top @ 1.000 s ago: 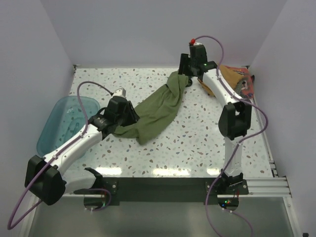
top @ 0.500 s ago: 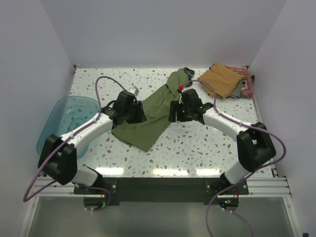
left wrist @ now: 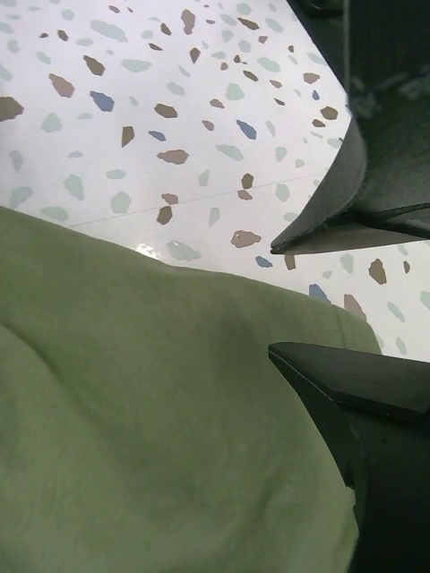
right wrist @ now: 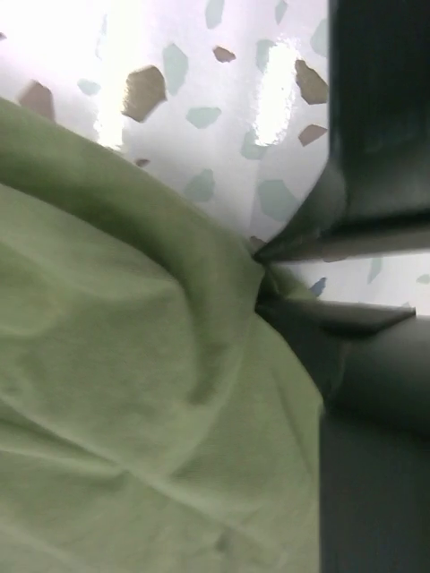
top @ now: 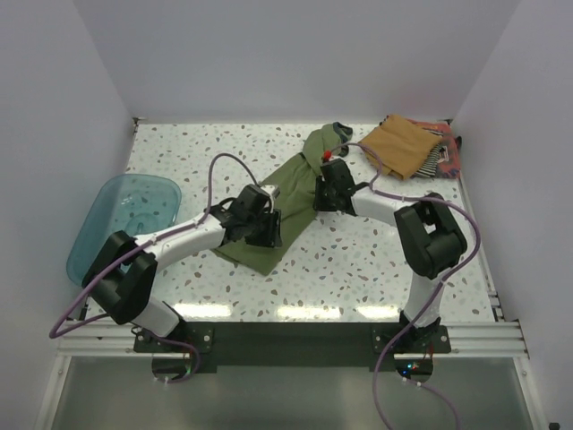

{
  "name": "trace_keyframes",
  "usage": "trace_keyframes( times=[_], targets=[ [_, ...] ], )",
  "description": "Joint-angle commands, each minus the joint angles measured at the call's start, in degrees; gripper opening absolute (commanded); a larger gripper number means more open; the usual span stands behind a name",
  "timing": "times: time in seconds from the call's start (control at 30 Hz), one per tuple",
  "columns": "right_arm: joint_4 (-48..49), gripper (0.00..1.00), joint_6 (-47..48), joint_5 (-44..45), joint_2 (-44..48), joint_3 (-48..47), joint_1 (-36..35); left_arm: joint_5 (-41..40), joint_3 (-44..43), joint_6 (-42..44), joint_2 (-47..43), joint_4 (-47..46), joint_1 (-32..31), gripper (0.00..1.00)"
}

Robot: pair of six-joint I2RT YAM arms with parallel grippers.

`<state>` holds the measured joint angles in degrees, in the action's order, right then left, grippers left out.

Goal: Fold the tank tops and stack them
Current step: Flatten the tank top out

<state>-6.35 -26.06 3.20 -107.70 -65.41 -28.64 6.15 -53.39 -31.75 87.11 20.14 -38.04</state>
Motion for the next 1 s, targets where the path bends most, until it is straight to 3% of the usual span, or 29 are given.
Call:
trace_keyframes(
  times=[0.0, 0.07, 0.1, 0.17, 0.3, 0.5, 0.6, 0.77, 0.97],
  targets=[
    [5.03, 0.22, -1.18, 3.56, 0.65, -2.7, 1.31, -0.7, 1.44, 1.78, -0.28, -2.47, -1.24, 0.49],
    [3.2, 0.04, -0.39, 4.0, 1.44, -3.58, 1.75, -0.44, 1.62, 1.52, -0.54, -3.0, -1.86, 0.49],
    [2.4, 0.0, -0.04, 4.44, 2.14, -3.76, 1.84, -1.31, 1.62, 1.34, -0.71, -3.0, -1.95, 0.48],
    [0.3, 0.0, 0.49, 4.88, 5.38, -3.85, 2.01, -3.94, 1.71, -0.06, -1.68, -1.87, -1.95, 0.47],
    [-3.49, 0.0, 1.45, 2.87, 7.94, -5.96, 2.01, -21.4, 0.04, -5.68, -3.61, 5.59, -0.2, 0.4],
    [-7.88, 0.0, 2.42, 4.36, 8.56, -7.54, 1.92, -31.72, -0.05, -5.44, -6.78, 12.9, 8.15, 0.42],
    [-8.24, 0.0, 2.07, 3.31, 9.17, -7.02, 1.93, -33.74, -0.05, -3.42, -6.26, 15.1, 10.79, 0.43],
    [-7.8, 0.0, 1.72, 2.77, 8.56, -6.22, 1.92, -29.1, 0.47, -0.25, -4.23, 15.98, 11.15, 0.43],
    [-7.45, 0.0, 1.81, 1.72, 8.12, -6.4, 1.92, -29.01, 1.62, -0.51, -3.36, 16.86, 11.15, 0.44]
  ],
)
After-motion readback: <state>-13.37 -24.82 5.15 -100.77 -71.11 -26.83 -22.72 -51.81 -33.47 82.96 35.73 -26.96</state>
